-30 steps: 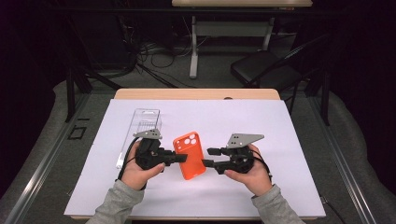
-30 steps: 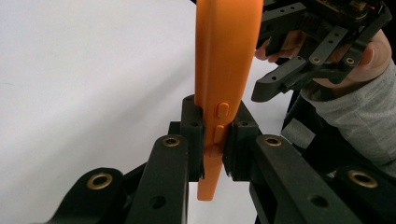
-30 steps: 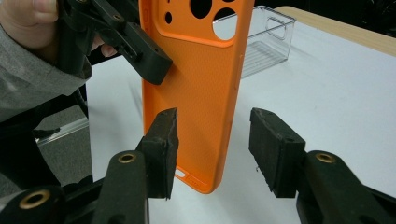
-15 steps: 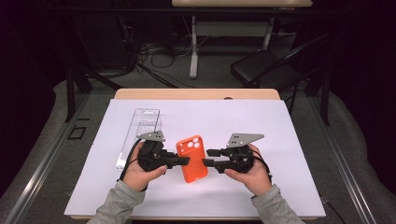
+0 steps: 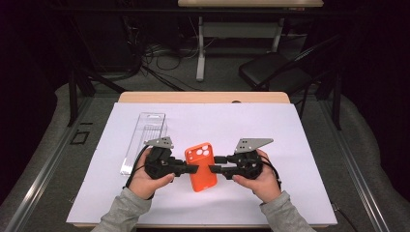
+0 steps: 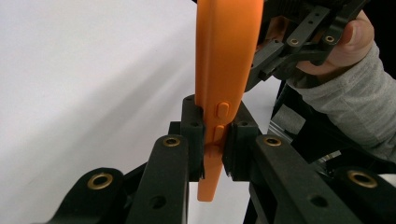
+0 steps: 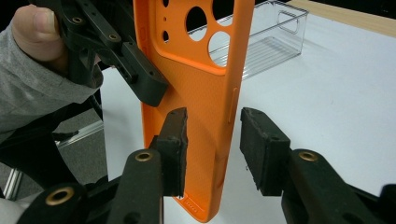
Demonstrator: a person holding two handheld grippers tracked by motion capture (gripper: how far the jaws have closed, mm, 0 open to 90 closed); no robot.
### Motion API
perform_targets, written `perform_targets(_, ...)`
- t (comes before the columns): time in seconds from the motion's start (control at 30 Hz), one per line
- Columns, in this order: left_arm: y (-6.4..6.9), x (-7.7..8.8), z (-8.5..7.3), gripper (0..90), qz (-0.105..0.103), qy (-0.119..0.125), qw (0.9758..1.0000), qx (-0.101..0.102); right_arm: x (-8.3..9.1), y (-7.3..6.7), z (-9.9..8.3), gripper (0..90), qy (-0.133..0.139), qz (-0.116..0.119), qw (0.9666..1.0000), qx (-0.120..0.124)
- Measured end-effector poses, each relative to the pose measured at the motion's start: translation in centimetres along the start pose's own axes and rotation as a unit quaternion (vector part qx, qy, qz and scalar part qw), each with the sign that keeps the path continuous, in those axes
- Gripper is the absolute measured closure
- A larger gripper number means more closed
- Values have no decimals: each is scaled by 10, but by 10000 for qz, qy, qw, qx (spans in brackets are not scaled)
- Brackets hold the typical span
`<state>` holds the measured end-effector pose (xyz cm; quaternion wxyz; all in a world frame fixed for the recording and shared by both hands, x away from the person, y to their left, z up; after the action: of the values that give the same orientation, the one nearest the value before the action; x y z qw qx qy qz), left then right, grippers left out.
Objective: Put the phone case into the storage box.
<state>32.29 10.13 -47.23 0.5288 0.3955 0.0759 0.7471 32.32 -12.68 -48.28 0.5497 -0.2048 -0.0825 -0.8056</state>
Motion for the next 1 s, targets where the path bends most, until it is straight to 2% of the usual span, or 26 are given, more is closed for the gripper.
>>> perform_targets(1.0,2,-3,-1,808,-89,-60,9999,-71,1,1,-1,724,4,184,9998,-121)
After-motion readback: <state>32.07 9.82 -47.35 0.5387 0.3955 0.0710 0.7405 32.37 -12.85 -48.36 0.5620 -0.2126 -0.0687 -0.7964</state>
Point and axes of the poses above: each handheld gripper's, and its own axes: x roughly backward along the jaws, z roughly out of its top, y roughly to its right, the point moved 3 cm from there along -x, roughly forward along the jaws, and after that the axes turned 9 degrees about x, right-handed, at the moved point
